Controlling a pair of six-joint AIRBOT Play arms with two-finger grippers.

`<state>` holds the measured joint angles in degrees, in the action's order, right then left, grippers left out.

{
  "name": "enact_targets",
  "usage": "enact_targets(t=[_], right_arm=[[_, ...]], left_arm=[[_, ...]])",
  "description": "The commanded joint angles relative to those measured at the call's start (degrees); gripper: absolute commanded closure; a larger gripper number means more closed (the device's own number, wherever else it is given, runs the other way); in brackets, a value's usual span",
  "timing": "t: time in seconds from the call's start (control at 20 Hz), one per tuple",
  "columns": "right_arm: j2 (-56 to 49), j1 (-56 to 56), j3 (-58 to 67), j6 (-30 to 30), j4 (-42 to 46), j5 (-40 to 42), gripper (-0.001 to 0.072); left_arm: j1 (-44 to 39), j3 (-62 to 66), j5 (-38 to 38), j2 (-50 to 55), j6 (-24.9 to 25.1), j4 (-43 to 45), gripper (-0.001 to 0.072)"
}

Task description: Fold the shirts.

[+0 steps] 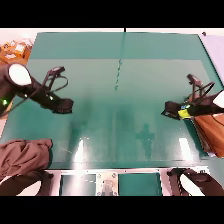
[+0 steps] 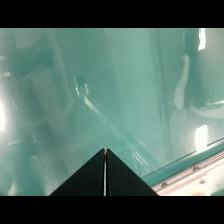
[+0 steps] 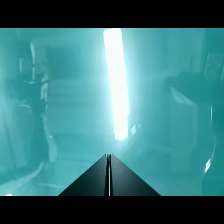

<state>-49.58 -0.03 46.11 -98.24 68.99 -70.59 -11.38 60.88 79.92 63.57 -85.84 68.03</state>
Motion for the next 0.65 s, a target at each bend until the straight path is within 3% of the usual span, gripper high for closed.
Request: enact_targets(t=[0.0,0.2,0.6], right_arm=[[2.2,5.3,-4.0,-0.5,-0.6,4.4,0.0696],[2.2,5.6,-4.1,-0.5,-1.0,4.6,0.0696],[2.2,5.6,-4.1,-0.5,-1.0,4.6,0.0696]], left_arm=[[-0.4,-5.5,-2.4,-3.3,-1.2,0.1,0.0688],[-0.4,-5.4,-6.1,-3.3,-1.2,0.1,0.0688],[-0.4,-5.4,-6.0,-3.3,-1.2,0.1,0.0688]])
